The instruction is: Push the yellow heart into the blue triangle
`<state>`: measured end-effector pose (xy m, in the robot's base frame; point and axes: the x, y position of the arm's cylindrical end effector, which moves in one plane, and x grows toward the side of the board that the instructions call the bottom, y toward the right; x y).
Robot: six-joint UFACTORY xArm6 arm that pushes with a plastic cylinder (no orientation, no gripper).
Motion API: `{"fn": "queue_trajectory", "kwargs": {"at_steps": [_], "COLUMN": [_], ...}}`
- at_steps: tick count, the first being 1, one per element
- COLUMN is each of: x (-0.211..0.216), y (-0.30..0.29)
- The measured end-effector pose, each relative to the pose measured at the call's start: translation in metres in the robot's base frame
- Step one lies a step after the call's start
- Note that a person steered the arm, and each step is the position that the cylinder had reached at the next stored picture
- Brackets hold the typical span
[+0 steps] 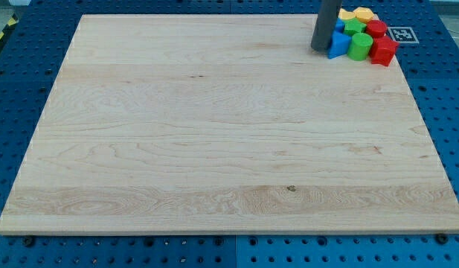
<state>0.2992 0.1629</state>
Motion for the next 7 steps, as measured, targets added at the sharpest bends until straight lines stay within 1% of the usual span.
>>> {"fn": "queue_trajectory", "kwargs": {"at_steps": [1, 2, 3, 4, 5, 6, 7], "x": [0.044, 0.078, 0.075, 0.042, -0.017, -0.072, -0.097], "y": [0.015, 0.073, 0.151, 0.182, 0.181, 0.161, 0.118]}}
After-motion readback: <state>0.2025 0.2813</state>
